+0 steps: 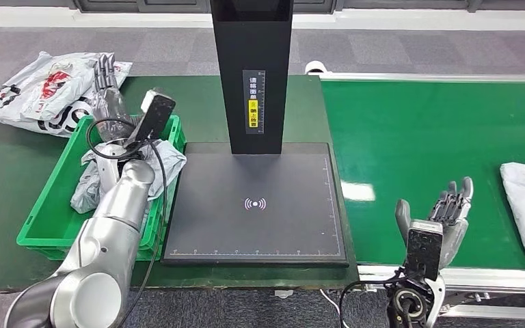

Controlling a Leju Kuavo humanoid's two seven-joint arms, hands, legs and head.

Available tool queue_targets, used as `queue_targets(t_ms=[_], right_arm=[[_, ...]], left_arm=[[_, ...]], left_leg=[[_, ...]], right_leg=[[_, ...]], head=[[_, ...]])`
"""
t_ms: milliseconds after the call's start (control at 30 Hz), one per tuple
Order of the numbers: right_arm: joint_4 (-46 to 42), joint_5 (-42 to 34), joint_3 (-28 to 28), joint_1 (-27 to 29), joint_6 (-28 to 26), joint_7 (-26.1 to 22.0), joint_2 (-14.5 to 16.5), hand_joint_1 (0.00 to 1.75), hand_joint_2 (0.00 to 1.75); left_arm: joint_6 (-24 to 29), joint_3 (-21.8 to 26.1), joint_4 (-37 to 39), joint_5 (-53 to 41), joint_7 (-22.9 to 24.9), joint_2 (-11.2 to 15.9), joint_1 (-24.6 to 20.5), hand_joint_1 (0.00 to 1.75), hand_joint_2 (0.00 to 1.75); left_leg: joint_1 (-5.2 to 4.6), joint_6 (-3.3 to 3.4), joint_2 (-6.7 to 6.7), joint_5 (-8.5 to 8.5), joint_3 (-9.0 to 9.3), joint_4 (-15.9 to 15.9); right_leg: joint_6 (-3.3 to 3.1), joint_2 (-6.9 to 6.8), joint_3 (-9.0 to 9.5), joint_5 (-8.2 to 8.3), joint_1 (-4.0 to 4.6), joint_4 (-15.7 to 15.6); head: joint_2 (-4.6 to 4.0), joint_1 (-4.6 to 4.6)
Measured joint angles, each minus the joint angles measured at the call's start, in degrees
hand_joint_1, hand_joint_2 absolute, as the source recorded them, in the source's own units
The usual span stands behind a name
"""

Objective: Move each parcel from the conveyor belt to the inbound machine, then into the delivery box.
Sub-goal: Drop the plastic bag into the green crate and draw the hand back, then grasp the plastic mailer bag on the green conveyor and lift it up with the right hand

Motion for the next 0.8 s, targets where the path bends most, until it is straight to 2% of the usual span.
queue_targets(t_ms=[100, 233, 300, 400, 467, 533, 600, 667, 700, 800], right_arm=[[-0.77, -0.33, 0.0, 0.3, -0.51, 0.16, 0.0, 0.0, 1.75], [-1.38, -0.46, 0.0, 0.57, -0.63, 0.33, 0.0, 0.0, 1.75], [-1.56, -0.29, -0.04, 0.65, -0.58, 0.34, 0.0, 0.0, 1.75], [-1.64, 1.0, -0.69, 0.7, -0.08, 0.27, 0.0, 0.0, 1.75], [-1.62, 2.3, -1.6, 0.7, 0.3, 0.2, 0.0, 0.0, 0.87], [-1.3, 3.83, -2.76, 0.41, 0.45, 0.17, -0.01, 0.0, 0.87], [-0.23, 6.13, -4.38, -0.23, 0.29, 0.15, -0.05, 0.0, 1.75], [1.95, 8.71, -5.76, -1.11, -0.45, -0.26, -0.27, 0.0, 1.75], [3.93, 9.69, -6.07, -1.92, -1.21, -0.87, -0.55, 0.0, 1.75], [15.73, 11.13, -6.0, -7.79, -6.12, -3.74, -2.31, 0.0, 1.75]], left_arm=[[-0.04, 0.0, 0.17, -0.12, 0.17, -1.84, -0.18, 0.0, 0.0], [-2.15, 0.0, 1.2, 2.74, -1.23, -3.16, -0.52, 0.0, 1.75], [-7.13, 0.0, 2.28, 7.25, -3.4, -3.65, -0.84, 0.0, 1.75], [-18.78, -0.15, 4.6, 17.84, -7.68, -4.81, -0.86, 0.0, 1.75], [-25.13, -1.19, 6.04, 27.24, -10.02, -5.55, -0.48, 0.0, 1.75], [-28.27, -4.58, 6.72, 38.24, -11.04, -5.97, 0.35, 0.0, 1.75], [-29.33, -12.26, 6.85, 52.02, -11.12, -6.12, 1.73, 0.0, 1.75], [-28.97, -22.33, 6.85, 63.57, -11.18, -6.12, 3.49, 0.0, 1.75], [-28.4, -26.62, 6.84, 66.44, -11.32, -6.06, 4.42, 0.0, 1.75], [-27.04, -33.95, 6.51, 68.03, -11.73, -5.74, 7.71, 0.0, 1.75]], left_leg=[[-0.02, 0.01, 0.0, 0.0, 0.0, 0.0], [-0.01, 0.0, 0.08, 0.0, 0.02, 0.0], [-0.01, 0.0, 0.07, 0.0, 0.02, 0.0], [-0.01, 0.0, 0.04, 0.0, 0.01, 0.0], [-0.01, 0.0, 0.08, -0.01, -0.01, 0.0], [-0.03, 0.0, 0.17, -0.04, -0.01, 0.0], [-0.04, 0.01, 0.16, -0.06, -0.01, 0.0], [-0.03, 0.02, -0.01, -0.06, -0.09, 0.0], [-0.03, 0.02, -0.06, -0.06, -0.13, -0.01], [-0.03, 0.01, 0.23, -0.07, -0.09, -0.03]], right_leg=[[0.0, 0.0, -0.01, 0.0, -0.01, 0.0], [0.0, 0.04, -0.05, 0.01, -0.01, 0.0], [0.0, 0.03, -0.05, 0.0, 0.0, 0.0], [0.0, 0.02, -0.04, 0.0, -0.01, 0.01], [0.01, 0.04, -0.06, 0.01, -0.01, 0.01], [0.02, 0.12, -0.1, 0.02, -0.02, 0.0], [0.03, 0.11, -0.1, 0.01, -0.03, -0.01], [0.03, -0.02, -0.06, 0.0, -0.02, -0.01], [0.03, -0.06, -0.04, -0.01, -0.02, 0.0], [0.05, 0.17, -0.06, 0.03, -0.03, 0.02]], head=[[-0.01, 0.0], [0.0, 0.0], [0.0, -0.01], [-0.01, 0.0], [0.0, 0.0], [0.0, 0.0], [0.0, -0.01], [0.0, -0.01], [0.0, 0.0], [-0.01, 0.0]])
